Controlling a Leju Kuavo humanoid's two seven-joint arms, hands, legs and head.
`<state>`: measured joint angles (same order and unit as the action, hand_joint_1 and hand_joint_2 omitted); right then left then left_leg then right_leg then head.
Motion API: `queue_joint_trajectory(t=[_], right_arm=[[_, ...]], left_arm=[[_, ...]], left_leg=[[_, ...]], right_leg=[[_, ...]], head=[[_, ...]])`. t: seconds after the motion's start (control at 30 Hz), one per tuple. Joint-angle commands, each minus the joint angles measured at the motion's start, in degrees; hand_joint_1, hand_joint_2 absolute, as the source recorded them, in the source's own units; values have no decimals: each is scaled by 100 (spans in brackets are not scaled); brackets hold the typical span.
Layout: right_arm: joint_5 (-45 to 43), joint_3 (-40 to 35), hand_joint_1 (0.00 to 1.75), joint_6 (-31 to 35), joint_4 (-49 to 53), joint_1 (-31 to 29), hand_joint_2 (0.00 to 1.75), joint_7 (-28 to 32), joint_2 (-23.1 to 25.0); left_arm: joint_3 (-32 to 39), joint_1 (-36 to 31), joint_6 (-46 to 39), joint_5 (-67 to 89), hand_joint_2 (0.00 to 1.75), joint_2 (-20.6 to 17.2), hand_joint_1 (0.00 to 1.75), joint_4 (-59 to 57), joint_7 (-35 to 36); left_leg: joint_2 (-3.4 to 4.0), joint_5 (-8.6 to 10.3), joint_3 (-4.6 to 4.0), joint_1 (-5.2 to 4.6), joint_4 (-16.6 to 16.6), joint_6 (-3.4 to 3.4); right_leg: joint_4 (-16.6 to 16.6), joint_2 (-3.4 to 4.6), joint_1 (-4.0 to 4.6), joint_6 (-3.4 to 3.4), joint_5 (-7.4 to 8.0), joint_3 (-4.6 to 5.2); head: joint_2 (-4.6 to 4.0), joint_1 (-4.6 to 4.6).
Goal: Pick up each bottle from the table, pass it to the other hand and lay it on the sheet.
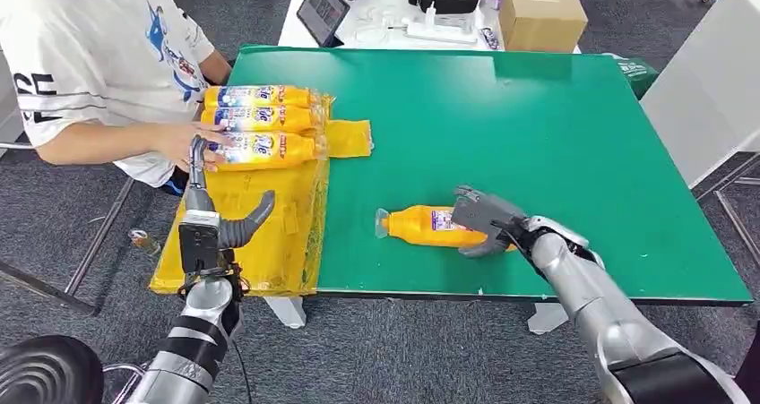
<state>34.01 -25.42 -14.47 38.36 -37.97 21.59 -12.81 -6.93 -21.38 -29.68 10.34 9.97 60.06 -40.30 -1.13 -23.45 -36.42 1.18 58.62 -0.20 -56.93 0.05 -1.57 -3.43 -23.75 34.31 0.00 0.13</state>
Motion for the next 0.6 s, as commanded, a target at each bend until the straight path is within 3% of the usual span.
queue_joint_trajectory(t=[0.03,0.47,0.6], right_arm=[[-58,-630,0,-232,-30,-81,175,-138,-344],[-34,-867,0,-273,-139,-85,175,-285,-370],[156,-1286,0,-78,-772,-137,175,-596,-48]], left_arm=[[-62,-229,76,-33,175,13,0,-463,30],[-62,-246,136,-27,175,38,0,-548,30],[-62,-343,176,-34,175,96,0,-800,30]], left_leg=[[6,-8,23,5,-3,11],[3,-4,14,3,-2,6],[8,-6,25,5,-6,8]], right_leg=[[10,-8,11,22,-5,-28],[6,-5,7,16,-3,-17],[12,-2,10,18,-2,-28]], head=[[0,0],[0,0],[0,0]])
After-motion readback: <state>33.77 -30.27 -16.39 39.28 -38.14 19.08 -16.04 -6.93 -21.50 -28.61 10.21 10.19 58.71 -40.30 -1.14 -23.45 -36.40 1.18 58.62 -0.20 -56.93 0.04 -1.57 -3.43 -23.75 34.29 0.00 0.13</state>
